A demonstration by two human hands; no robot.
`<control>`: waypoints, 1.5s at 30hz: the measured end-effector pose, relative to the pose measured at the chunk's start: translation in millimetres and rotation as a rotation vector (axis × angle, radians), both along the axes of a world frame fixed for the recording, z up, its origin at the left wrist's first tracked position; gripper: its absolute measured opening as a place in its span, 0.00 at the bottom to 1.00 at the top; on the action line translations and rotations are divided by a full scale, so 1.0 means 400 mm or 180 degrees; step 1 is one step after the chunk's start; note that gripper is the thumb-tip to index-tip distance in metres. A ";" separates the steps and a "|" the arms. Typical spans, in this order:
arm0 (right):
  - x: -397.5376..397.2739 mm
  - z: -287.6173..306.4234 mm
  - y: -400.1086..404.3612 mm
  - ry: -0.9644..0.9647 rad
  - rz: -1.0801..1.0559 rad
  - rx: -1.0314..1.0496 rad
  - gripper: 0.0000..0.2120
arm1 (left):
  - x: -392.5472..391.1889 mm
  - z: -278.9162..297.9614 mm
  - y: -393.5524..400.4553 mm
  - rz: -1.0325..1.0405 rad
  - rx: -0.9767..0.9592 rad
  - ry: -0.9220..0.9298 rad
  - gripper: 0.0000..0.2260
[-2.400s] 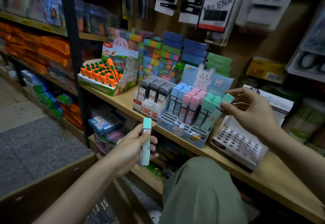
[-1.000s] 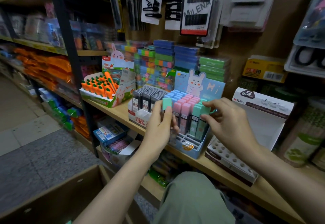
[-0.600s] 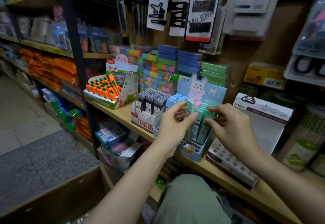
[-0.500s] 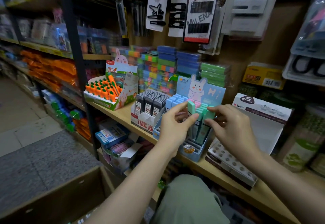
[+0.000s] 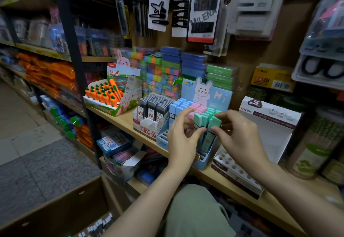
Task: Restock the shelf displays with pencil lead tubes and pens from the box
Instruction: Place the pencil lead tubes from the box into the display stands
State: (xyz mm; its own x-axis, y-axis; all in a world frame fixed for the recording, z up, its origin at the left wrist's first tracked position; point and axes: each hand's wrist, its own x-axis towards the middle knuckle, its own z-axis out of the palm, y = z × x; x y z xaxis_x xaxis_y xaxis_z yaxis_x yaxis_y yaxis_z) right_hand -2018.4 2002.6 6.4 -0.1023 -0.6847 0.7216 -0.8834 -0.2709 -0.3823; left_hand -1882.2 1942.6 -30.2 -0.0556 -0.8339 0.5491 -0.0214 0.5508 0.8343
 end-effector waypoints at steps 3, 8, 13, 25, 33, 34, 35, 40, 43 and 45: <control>-0.006 -0.007 -0.001 0.0053 -0.0057 0.0072 0.14 | 0.003 -0.003 0.004 -0.0010 -0.0289 -0.0202 0.25; -0.007 -0.020 -0.002 0.0232 -0.0048 0.0138 0.14 | 0.007 0.001 -0.006 0.0315 -0.0849 -0.1057 0.17; -0.002 -0.022 -0.009 0.0277 -0.0026 0.0177 0.15 | 0.026 0.024 -0.035 0.0430 -0.1260 -0.1505 0.13; 0.018 -0.043 -0.013 0.0109 -0.0393 0.0166 0.13 | 0.035 0.073 -0.078 0.0384 -0.1577 -0.1939 0.06; 0.009 -0.061 0.003 0.0678 -0.0537 0.0254 0.24 | 0.070 0.048 -0.090 0.0294 -0.1942 -0.2640 0.19; 0.008 -0.064 0.006 0.0738 -0.0539 0.0333 0.25 | 0.071 0.045 -0.089 0.0246 -0.1988 -0.2775 0.20; 0.007 -0.067 0.008 0.0796 -0.0544 0.0427 0.27 | 0.072 0.043 -0.089 0.0217 -0.2017 -0.2887 0.20; 0.014 -0.048 0.025 0.0626 -0.0349 0.0687 0.32 | 0.070 0.066 -0.083 0.0069 -0.1883 -0.2848 0.21; 0.052 -0.018 0.033 0.0286 0.0111 0.0287 0.27 | 0.104 0.066 -0.069 -0.0014 -0.1771 -0.2392 0.21; 0.109 -0.006 0.028 0.0066 0.0447 0.0071 0.19 | 0.161 0.042 -0.054 0.0018 -0.1570 -0.1925 0.16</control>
State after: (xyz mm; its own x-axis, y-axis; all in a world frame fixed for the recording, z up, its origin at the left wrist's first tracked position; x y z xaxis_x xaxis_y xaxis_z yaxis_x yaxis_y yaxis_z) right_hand -1974.8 2013.7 4.2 0.0105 -0.7071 0.7070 -0.8451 -0.3842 -0.3717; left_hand -1817.7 1921.1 -13.5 -0.4601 -0.5023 0.7321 -0.3985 0.8537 0.3353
